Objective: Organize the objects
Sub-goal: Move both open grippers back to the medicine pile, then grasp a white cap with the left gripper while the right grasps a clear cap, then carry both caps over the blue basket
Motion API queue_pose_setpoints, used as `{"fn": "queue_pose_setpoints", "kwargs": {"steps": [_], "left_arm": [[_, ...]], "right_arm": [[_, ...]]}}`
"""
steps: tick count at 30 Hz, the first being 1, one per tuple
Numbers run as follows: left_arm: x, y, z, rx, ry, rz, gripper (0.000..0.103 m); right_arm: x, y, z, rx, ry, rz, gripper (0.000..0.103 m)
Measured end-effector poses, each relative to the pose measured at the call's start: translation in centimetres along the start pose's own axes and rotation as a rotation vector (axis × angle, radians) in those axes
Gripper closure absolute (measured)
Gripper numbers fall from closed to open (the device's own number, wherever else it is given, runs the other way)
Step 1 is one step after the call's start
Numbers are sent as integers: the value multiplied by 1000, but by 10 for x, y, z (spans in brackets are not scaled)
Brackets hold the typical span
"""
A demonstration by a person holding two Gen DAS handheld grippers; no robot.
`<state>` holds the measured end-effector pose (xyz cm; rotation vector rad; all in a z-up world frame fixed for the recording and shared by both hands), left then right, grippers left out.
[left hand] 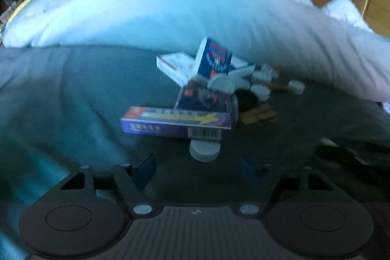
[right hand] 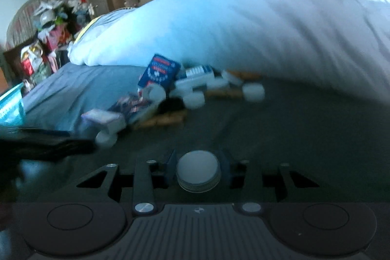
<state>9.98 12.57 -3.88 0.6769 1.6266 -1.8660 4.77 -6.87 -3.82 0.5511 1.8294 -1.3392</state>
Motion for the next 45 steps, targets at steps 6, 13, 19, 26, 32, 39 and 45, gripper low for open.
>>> {"fn": "queue_pose_setpoints", "kwargs": {"steps": [6,13,19,26,32,39,45], "left_arm": [[-2,29,13,-42,57,52,31],[8,6,29,-6,56,24,70],[14,-52,29,13,-13,53,70],[-12,-143,-4,-73,-72,225,70],[-46,-214,-55,-207,-157,359,70],[-64,-296,-148,-395,-289,422,70],[-74,-351,-231,-520,-354,420,70]], "right_arm": [[1,5,0,-5,7,-3,63],[1,0,0,-3,14,7,63],[-5,-19,-7,0,4,38,63],[-14,-62,-22,12,17,79,63],[-68,-89,-66,-30,-56,178,63],[-149,-106,-152,-160,-166,285,63],[-211,-107,-230,-286,-218,314,63]]}}
Point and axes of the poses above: each gripper's, at about its wrist camera, not at the fingertips, and y roughly the way its jaws point, z to its right, x to its underside, the point moved 7 cm from there along y, roughly the way its jaws point, and after that the axes turned 7 degrees about -y, right-handed, at the moved point
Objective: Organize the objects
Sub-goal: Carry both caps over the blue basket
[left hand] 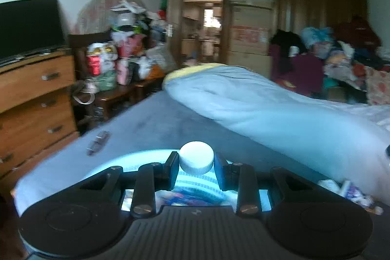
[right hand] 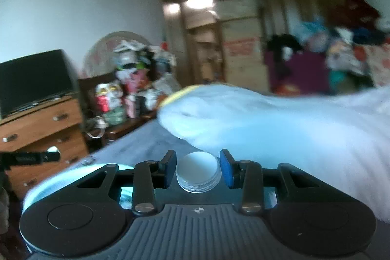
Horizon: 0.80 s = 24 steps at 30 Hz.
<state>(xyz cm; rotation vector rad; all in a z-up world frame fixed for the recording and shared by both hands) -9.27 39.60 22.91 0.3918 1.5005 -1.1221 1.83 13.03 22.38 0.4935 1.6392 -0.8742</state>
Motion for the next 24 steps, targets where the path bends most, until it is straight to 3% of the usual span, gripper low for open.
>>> {"fn": "queue_pose_setpoints", "kwargs": {"steps": [10,17,24], "left_arm": [[-48,18,-86,-67,-60,-40,70],[-49,54,-109,-72,-68,-133,70],[-24,94,-113,-64,-56,-256,70]], "right_arm": [[-68,70,-104,-187,-70,-50,63],[-68,114,-156,-245,-97,-156,63],[-51,149,-185,-274,-108,-302,63]]}}
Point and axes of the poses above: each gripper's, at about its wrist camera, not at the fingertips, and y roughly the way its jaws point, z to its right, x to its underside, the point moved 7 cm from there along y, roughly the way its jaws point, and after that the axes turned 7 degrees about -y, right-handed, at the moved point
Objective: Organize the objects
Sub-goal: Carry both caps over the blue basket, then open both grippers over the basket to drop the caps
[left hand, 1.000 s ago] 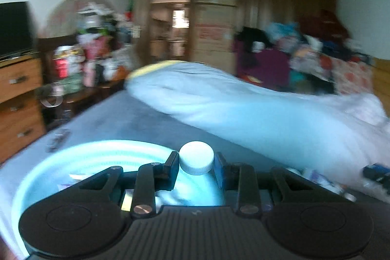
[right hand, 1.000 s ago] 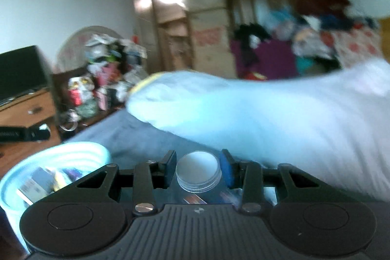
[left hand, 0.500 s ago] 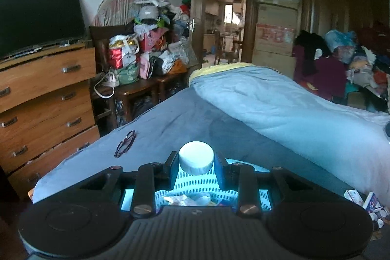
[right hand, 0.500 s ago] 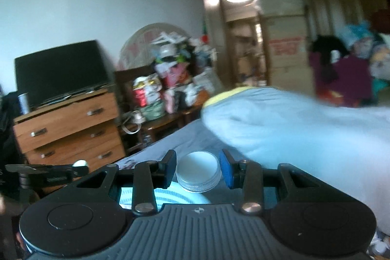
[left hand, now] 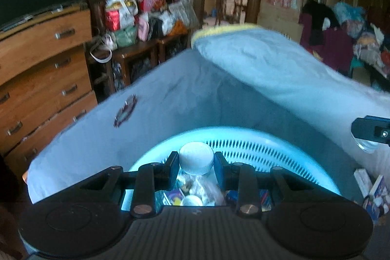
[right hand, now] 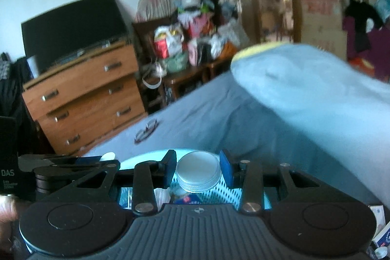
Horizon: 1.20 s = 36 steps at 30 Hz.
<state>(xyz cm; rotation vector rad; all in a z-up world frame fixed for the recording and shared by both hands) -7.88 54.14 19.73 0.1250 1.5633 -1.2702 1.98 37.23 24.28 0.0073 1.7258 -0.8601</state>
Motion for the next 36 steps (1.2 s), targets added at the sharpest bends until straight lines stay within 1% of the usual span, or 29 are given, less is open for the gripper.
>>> {"fn": "queue_pose_setpoints", "kwargs": {"steps": [3,5,8,14,24,33,34,36], "left_arm": [[13,24,1,13,23,-87,70],[20,33,0,3,37,-111,70],[31,45,-1,0,37,-134,70],[37,50,-2,0,36,-142,70],[35,53,4,1,43,-145,70],[33,55,3,-14,44,-145,69],[33,55,2,-16,44,-141,68],[33,54,1,-25,49,-133,53]], "right_arm": [[8,14,-2,-33,44,-58,63],[13,20,-4,-48,52,-91,63],[20,26,-9,-48,38,-115,63],[24,30,-9,-50,42,-120,63],[25,33,-7,-47,49,-123,63],[25,34,-7,-48,49,-126,63],[25,35,-7,-48,48,-125,63],[25,35,-8,-48,48,-120,62]]}}
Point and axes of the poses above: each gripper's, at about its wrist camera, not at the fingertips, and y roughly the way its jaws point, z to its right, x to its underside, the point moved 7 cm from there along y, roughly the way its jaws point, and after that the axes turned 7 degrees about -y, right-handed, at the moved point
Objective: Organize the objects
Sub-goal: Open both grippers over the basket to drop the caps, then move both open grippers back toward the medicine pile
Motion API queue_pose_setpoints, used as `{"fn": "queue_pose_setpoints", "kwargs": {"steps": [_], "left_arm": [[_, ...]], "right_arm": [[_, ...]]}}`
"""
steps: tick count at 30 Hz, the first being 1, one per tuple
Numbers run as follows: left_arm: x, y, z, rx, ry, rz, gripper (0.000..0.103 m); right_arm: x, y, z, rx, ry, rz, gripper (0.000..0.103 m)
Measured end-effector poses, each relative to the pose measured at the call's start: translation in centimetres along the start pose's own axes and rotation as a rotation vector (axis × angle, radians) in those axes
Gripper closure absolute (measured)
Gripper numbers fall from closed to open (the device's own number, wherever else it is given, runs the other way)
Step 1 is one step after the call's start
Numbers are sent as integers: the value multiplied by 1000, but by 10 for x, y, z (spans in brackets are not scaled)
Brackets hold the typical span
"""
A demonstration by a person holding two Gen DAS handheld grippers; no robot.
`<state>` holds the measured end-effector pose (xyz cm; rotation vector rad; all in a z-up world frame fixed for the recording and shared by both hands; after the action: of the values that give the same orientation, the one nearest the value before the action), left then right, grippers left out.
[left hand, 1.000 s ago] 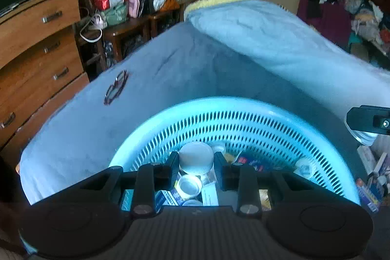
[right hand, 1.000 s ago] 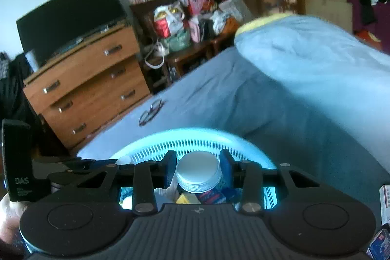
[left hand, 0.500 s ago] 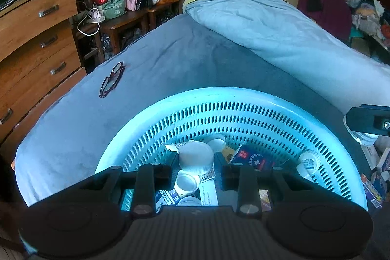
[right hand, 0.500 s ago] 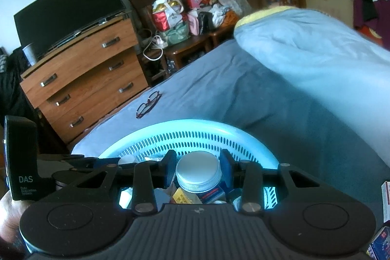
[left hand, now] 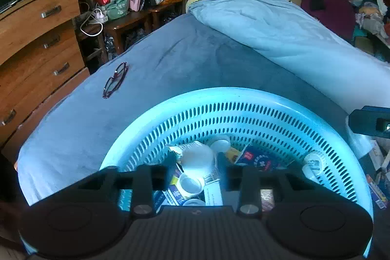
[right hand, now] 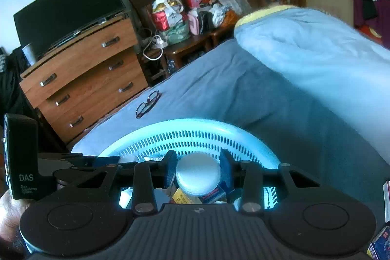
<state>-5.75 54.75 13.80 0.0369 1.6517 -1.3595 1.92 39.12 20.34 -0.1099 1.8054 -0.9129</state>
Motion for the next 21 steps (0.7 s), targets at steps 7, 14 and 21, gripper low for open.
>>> {"fn": "queue_pose_setpoints", "kwargs": {"steps": [7,14,21], "left_arm": [[-1,-2,-2,-12,-6,26,24],[-3,-3,-4,-31,-14,19,1],[1,-61,30,-18,31,189,1]], "right_arm": [[1,0,-1,7,-1,17,49],[-5,-13,7,101,-35,120,0],[27,-73,40,207,-22,265,0]]}}
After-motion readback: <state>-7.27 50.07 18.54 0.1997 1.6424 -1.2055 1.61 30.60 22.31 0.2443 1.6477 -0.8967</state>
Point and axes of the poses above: each gripper's, at about its wrist camera, not at the fingertips, and y roughly the way its jaws point, z to its right, x to its underside, the point moved 7 cm from there along y, roughly the way its jaws point, and after that the axes turned 7 degrees about -y, right-handed, at the moved point
